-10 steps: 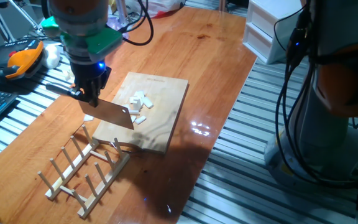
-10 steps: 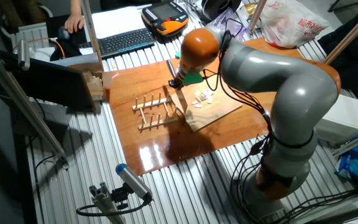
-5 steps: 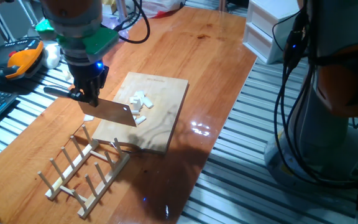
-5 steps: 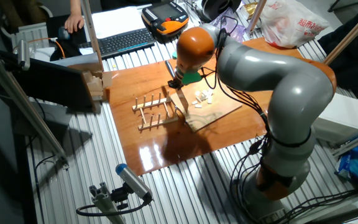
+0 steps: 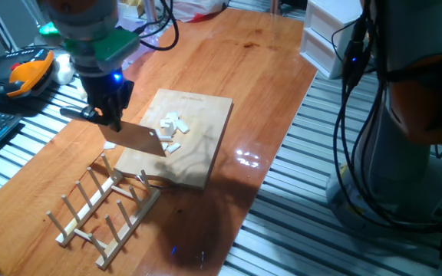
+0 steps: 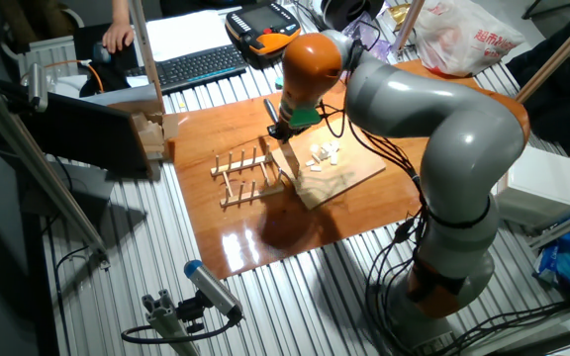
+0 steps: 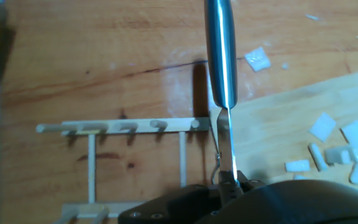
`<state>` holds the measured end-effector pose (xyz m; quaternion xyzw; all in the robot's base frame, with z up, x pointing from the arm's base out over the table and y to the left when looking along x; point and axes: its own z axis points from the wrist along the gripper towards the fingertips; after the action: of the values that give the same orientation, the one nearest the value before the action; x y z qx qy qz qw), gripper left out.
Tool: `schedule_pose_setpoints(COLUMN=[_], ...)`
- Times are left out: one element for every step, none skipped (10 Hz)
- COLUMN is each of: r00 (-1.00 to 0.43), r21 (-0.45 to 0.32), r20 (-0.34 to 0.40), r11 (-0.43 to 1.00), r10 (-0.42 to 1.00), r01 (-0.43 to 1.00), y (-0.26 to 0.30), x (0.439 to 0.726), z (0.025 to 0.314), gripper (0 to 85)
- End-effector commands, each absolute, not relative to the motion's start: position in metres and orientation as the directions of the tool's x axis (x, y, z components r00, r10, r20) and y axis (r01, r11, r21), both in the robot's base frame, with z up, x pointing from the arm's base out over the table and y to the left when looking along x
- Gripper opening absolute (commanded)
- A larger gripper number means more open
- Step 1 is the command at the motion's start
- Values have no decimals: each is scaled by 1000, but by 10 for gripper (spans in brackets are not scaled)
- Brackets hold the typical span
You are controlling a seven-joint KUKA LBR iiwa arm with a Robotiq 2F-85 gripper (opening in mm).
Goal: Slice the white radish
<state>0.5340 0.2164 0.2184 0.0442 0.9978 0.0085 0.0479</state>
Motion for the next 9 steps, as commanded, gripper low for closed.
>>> schedule_pose_setpoints(r00=[-987,-987,-987,-986,-985,-983,-981,-980,-980], r21=[41,53,32,36,50,54,55,45,4], r20=[-108,-118,-133,-143,-151,-158,-164,-171,-182], r11=[993,993,996,996,996,995,994,994,996], r10=[117,111,91,90,86,95,102,102,83], r01=[113,106,87,86,80,87,94,96,84], y=[226,232,237,240,243,247,251,255,259], x=[532,533,537,541,545,547,549,549,550], z=[215,208,202,196,191,186,180,174,164], gripper=[0,0,0,0,0,0,0,0,0])
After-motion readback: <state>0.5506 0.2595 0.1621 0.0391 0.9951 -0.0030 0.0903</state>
